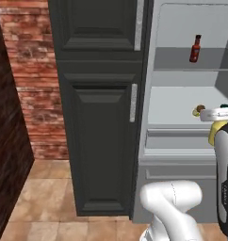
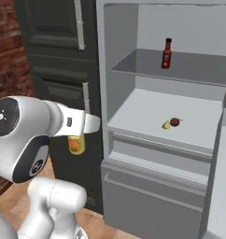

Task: Place the mustard and condiment bottle from the counter to the top shelf of the fridge. If the existing items in the fridge are on the top shelf, move them to other shelves.

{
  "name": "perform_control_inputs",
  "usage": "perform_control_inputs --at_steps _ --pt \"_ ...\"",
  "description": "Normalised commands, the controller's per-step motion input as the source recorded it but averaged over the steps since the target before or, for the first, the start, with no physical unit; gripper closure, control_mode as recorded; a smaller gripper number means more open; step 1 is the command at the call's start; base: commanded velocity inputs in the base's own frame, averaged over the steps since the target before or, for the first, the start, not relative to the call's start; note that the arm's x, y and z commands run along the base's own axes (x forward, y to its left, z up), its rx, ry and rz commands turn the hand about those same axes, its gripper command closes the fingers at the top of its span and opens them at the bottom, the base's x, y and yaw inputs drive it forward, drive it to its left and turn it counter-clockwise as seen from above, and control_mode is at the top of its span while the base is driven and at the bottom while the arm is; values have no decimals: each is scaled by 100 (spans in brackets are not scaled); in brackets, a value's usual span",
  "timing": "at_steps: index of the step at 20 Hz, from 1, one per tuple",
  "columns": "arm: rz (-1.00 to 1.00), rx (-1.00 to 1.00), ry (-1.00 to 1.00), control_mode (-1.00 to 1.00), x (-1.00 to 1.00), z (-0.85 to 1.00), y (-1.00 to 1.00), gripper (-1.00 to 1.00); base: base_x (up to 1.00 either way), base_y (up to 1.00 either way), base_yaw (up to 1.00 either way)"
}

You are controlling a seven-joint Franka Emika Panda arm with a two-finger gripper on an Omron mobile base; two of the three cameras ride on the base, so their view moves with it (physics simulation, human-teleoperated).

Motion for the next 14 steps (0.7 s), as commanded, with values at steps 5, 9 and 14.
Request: perform_control_inputs --at_steps 5,9,14 --pt "0 0 0 100 0 0 0 100 49 0 -30" --pt "0 0 0 100 0 0 0 100 45 0 -27" --pt "0 0 0 100 0 0 0 100 52 -1 -11"
